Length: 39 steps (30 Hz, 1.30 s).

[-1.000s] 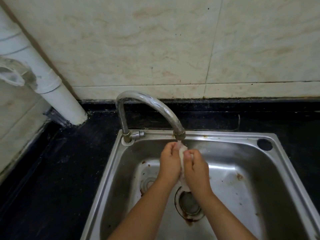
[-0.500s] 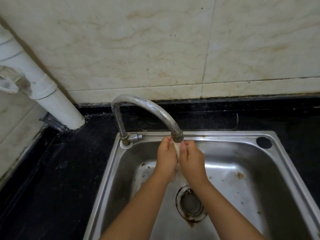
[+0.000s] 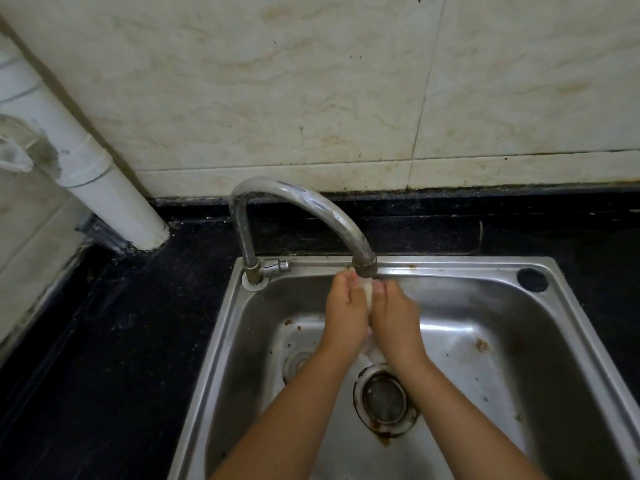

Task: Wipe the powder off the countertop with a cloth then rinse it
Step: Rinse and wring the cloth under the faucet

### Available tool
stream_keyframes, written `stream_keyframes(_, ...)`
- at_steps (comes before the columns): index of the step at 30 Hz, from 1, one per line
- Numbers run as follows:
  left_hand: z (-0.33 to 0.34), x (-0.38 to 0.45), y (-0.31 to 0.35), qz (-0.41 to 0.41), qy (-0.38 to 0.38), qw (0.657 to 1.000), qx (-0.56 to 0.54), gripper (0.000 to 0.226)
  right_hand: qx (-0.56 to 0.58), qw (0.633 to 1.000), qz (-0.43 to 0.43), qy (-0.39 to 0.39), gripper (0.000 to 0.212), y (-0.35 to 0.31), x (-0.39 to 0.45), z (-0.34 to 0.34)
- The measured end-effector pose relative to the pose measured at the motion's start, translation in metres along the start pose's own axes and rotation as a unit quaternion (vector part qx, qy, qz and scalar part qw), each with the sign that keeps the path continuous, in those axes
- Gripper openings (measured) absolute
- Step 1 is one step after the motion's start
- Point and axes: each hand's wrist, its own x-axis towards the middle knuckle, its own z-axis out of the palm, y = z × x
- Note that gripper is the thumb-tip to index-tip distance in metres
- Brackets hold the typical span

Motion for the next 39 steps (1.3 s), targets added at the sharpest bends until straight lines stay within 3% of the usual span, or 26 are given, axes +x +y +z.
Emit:
stream_keyframes(5,-0.004,-0.003,-0.003,-0.005,-0.033,0.999,-0.015,0.018,-0.026,0.999,0.016,-0.019,0.03,0.015,0.021,-0.002)
stream_keyframes(9,-0.011,0.006,-0.001,-0.054,0.0,0.993,-0.101,0.018,0.158,0.983,0.087,0.017,0.029,0.022,0.02,-0.01)
stream_keyframes(12,-0.021,0.01,-0.005,-0.056,-0.028,0.992,-0.112,0.035,0.247,0.965,0.092,-0.013,0.021,0.024,0.018,-0.019)
stream_keyframes(15,-0.029,0.01,-0.007,-0.067,-0.055,0.993,-0.083,0.046,0.279,0.949,0.112,-0.099,0.023,0.024,0.016,-0.018)
stream_keyframes(20,-0.051,0.012,0.002,-0.106,-0.056,0.992,0.034,0.04,0.33,0.932,0.125,-0.087,0.029,0.012,0.011,-0.016)
stream_keyframes(24,-0.077,0.02,0.006,-0.033,0.088,0.981,0.172,0.026,0.385,0.909,0.13,-0.093,0.024,0.002,0.006,-0.013)
stream_keyframes(26,-0.083,0.023,0.01,0.022,0.125,0.969,0.21,0.021,0.417,0.894,0.136,-0.084,0.023,-0.001,0.004,-0.013)
stream_keyframes(31,-0.092,0.035,0.014,0.089,0.146,0.934,0.313,0.015,0.44,0.883,0.154,-0.045,0.024,0.0,-0.005,-0.007)
stream_keyframes(39,-0.095,0.06,0.023,0.109,0.153,0.927,0.324,0.023,0.468,0.865,0.182,0.004,0.022,-0.004,-0.012,0.012)
